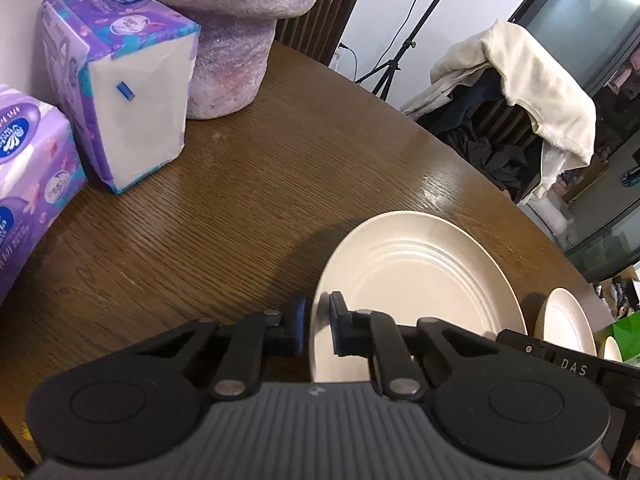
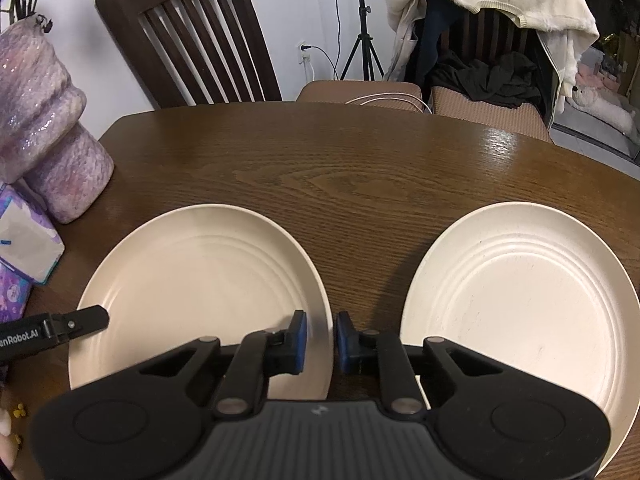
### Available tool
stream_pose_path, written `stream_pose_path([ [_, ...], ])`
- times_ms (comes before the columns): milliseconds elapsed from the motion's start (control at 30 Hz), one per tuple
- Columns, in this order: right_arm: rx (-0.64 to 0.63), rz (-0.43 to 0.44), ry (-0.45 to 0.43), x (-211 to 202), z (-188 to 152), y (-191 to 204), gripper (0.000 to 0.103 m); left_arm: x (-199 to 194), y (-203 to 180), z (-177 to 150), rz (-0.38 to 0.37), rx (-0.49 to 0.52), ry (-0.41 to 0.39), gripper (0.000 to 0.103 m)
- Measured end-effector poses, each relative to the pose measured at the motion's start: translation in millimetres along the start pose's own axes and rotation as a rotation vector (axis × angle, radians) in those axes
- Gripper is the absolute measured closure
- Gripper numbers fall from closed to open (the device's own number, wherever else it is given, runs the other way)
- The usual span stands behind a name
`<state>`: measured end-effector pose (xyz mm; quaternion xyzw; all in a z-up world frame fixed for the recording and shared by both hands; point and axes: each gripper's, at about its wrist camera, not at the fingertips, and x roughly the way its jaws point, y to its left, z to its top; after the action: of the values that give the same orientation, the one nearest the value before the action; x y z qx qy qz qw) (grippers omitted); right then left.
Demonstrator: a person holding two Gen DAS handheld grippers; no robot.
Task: Organize plates and bowls
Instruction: 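Close the right gripper on the rim of the nearest cream plate, then lift the cream plate with the right gripper and carry it back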
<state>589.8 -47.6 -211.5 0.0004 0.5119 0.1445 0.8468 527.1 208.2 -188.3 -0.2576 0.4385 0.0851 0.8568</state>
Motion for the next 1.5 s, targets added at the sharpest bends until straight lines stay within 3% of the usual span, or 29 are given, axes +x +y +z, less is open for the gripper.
stream_pose_path([
  [700, 0.016, 0.013, -0.059, -10.5, -4.2, 2.4, 0.093, -13.1, 0.8, -3.3, -0.020, -0.014, -0.061, 0.092],
  [1500, 0.068, 0.039, -0.242, -76.7, -20.1, 2.2, 0.096, -68.2, -11.4, -6.5, -0.081, 0.009, -0.173, 0.092],
])
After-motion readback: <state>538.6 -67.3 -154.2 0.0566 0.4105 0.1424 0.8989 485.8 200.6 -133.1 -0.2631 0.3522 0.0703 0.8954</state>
